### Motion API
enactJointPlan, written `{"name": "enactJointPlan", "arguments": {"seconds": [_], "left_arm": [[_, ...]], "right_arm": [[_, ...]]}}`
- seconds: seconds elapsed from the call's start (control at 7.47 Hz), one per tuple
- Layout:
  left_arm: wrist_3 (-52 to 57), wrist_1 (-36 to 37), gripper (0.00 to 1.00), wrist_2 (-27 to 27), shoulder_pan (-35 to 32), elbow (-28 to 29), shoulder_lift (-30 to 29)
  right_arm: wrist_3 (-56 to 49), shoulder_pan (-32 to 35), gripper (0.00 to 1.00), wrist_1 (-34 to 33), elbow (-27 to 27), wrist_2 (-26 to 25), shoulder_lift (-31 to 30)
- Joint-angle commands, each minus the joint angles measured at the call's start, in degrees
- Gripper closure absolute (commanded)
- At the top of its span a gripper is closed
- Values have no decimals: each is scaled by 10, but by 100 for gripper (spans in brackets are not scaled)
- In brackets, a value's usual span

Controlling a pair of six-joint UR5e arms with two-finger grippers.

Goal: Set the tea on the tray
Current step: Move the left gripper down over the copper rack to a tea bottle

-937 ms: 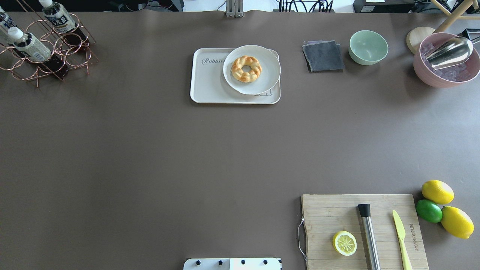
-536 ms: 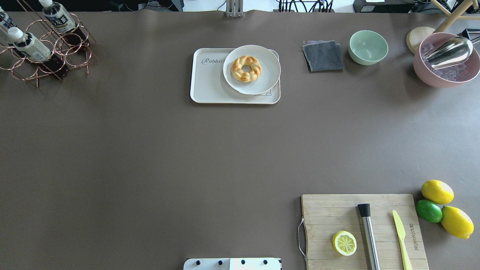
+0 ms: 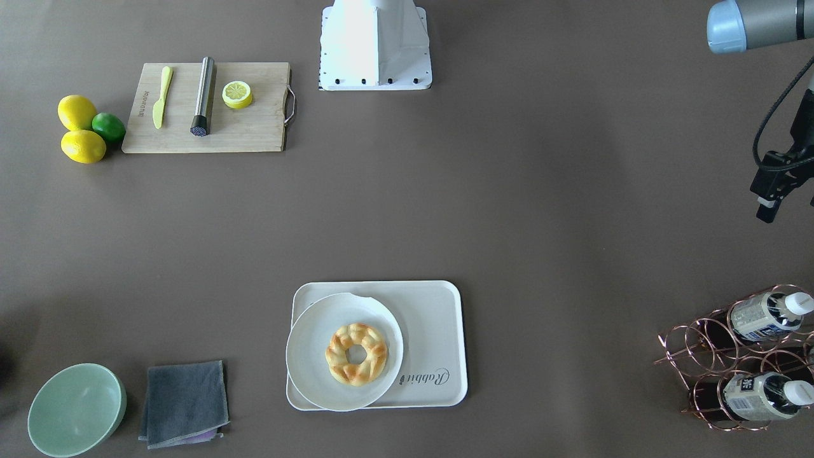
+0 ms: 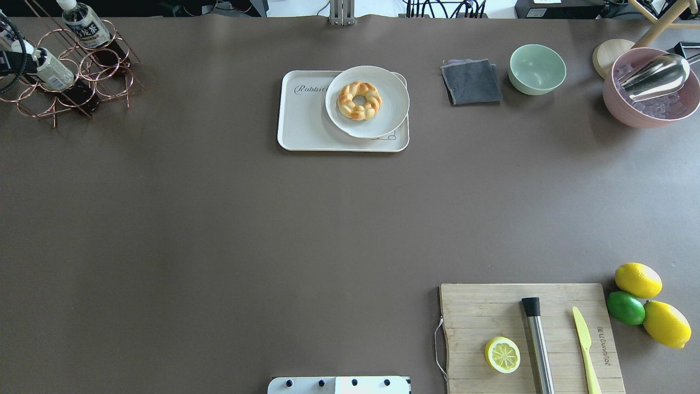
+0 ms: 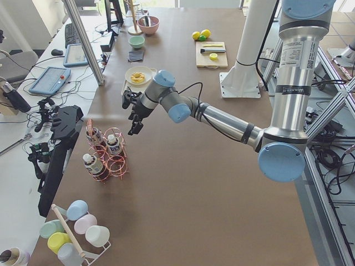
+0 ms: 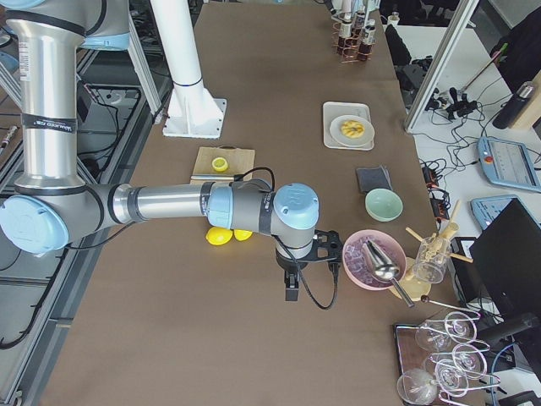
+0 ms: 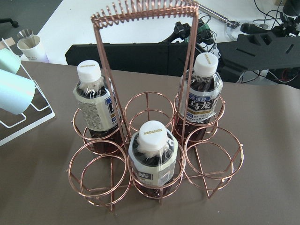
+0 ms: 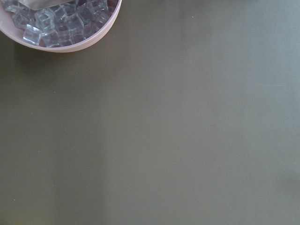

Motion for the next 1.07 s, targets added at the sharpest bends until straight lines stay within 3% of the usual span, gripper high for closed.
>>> {"name": "enactJointPlan", "arguments": {"seconds": [0.0,0.27,0.94], "left_arm": [[0,-104,2,13,6,95,-33],[1,-169,2,13,6,152,-50],[66,-173,3,14,0,175,-51]], "right_arm": [[0,0,0,-1,0,0,-1],[0,0,0,-1,0,0,-2],[0,0,0,-1,0,1,-2]]}}
